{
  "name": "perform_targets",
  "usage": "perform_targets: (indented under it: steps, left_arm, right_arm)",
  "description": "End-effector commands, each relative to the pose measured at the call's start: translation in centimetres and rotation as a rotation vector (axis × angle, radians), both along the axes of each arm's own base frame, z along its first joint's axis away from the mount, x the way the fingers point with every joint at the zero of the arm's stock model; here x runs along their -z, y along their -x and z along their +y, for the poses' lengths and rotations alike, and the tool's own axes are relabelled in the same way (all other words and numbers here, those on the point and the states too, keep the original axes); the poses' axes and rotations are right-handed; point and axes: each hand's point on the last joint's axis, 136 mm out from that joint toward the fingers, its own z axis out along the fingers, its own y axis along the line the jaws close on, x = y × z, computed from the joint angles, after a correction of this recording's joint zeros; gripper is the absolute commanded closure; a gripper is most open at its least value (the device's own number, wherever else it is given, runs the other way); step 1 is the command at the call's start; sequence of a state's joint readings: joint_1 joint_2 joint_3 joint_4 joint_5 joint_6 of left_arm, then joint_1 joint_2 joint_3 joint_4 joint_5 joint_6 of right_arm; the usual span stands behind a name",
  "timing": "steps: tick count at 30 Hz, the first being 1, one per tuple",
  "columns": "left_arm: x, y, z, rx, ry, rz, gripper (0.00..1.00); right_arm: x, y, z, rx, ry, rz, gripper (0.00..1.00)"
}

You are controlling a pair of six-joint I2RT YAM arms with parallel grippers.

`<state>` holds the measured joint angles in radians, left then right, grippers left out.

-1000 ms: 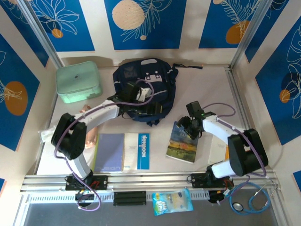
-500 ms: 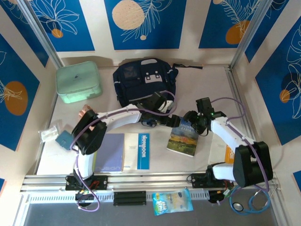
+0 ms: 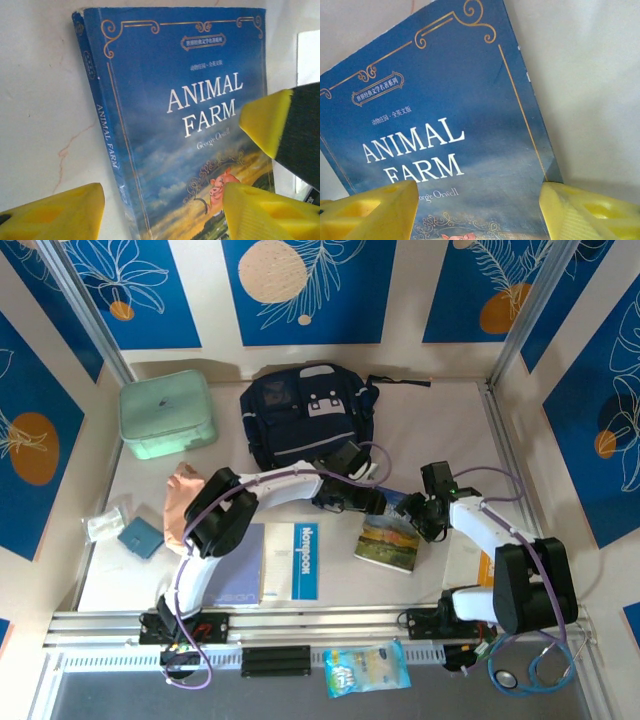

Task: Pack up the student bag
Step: Pick up the book from the middle-right of the table.

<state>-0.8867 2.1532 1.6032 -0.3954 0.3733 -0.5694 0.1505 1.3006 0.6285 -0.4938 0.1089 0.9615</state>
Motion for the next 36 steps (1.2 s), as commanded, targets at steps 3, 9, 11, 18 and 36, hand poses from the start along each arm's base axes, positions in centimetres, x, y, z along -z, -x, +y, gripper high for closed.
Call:
perform_targets:
  steps: [3, 9, 11, 18, 36]
  left_arm:
    - [1.1, 0.9, -0.3, 0.009, -0.025, 0.062, 0.40]
    - [1.5, 1.2, -0.7, 0.014, -0.008, 0.097, 0.39]
    - [1.7, 1.3, -0.9, 0.019, -0.004, 0.111, 0.37]
    - [1.4, 1.8, -1.8, 0.051, 0.037, 0.143, 0.36]
    - [-5.5, 1.8, -3.5, 0.086, 0.266, 0.056, 0.61]
  right_arm:
    - [1.3, 0.8, 0.3, 0.036, -0.060, 0.067, 0.32]
    - [1.3, 0.9, -0.1, 0.061, -0.074, 0.074, 0.32]
    - [1.4, 1.1, -0.1, 0.064, -0.078, 0.080, 0.32]
    - [1.4, 1.1, 0.0, 0.073, -0.089, 0.079, 0.32]
    - [1.4, 0.4, 0.5, 0.075, -0.124, 0.061, 0.32]
